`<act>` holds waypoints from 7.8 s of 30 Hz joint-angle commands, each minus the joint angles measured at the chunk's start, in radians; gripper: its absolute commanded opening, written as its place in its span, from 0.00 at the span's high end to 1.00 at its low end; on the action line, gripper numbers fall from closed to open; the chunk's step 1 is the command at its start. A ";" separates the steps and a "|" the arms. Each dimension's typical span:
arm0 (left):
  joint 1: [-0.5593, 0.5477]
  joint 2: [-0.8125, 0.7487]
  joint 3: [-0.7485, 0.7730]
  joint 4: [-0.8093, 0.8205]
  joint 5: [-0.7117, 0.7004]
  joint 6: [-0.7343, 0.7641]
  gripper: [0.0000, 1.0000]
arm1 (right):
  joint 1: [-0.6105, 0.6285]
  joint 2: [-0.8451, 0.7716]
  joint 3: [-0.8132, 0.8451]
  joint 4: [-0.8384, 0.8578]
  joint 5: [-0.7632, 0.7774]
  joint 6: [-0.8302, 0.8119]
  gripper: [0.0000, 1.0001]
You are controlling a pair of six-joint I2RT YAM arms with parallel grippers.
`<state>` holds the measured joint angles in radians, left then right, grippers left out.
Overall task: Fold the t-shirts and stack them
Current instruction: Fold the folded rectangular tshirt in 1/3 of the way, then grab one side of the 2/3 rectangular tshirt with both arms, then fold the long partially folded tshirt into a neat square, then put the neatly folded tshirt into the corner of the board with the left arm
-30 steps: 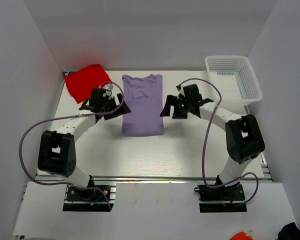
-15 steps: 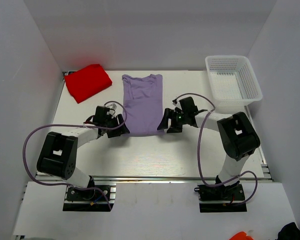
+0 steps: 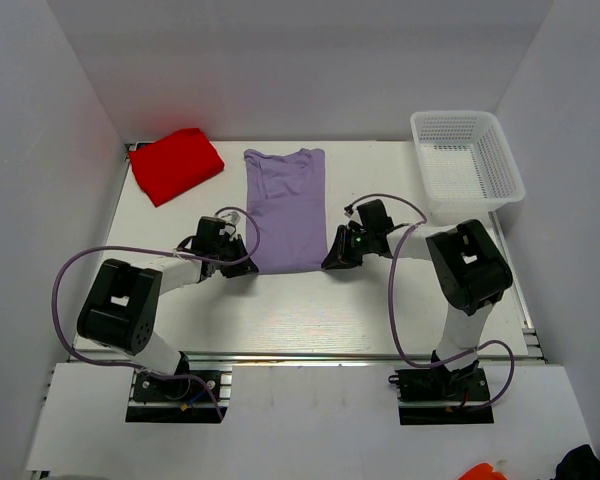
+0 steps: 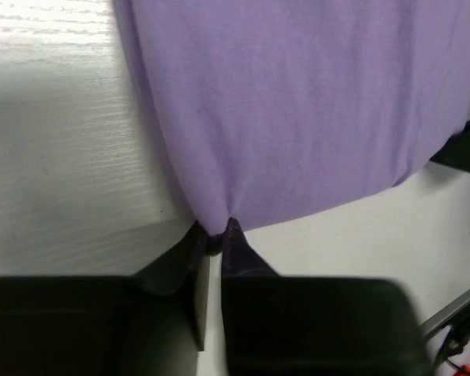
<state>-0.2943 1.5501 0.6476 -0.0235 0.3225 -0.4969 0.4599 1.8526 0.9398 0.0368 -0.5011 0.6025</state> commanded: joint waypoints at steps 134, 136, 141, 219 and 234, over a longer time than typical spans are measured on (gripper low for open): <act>0.086 0.295 0.535 -0.250 0.061 0.159 0.01 | -0.078 -0.023 0.030 0.262 -0.309 -0.069 0.10; 0.086 0.304 0.544 -0.260 0.052 0.169 0.01 | -0.099 -0.001 -0.005 0.281 -0.268 -0.064 0.10; 0.066 0.326 0.554 -0.271 0.058 0.218 0.01 | -0.127 0.072 -0.032 0.296 -0.241 -0.040 0.10; 0.349 0.705 1.713 -0.385 -0.373 0.334 1.00 | -0.161 -0.894 -0.182 -0.232 0.421 -0.288 0.10; 0.474 0.751 1.539 -0.297 -0.362 0.196 1.00 | -0.156 -0.779 -0.145 -0.195 0.381 -0.288 0.10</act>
<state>0.1703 2.3325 2.2047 -0.3786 -0.0292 -0.2535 0.3031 1.0557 0.7448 -0.2066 -0.0994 0.3111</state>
